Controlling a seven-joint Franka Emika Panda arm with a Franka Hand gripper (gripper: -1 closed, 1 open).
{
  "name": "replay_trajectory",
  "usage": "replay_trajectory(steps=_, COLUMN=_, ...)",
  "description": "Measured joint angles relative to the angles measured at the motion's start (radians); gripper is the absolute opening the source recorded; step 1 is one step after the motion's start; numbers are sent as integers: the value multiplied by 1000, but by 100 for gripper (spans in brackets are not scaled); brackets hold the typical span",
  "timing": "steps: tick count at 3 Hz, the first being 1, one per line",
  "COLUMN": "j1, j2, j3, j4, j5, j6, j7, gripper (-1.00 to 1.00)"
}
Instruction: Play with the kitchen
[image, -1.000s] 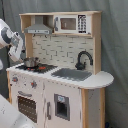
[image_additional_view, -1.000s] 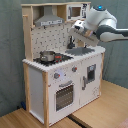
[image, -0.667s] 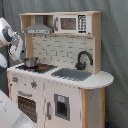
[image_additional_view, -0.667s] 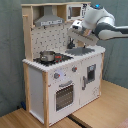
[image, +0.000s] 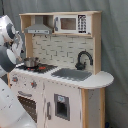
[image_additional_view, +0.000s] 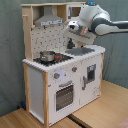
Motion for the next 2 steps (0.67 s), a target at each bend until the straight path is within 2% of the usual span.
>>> replay_trajectory(steps=2, j1=-145, j2=71, j3=108, j4=72, j5=-1, j6=-65, j7=-56, gripper=100)
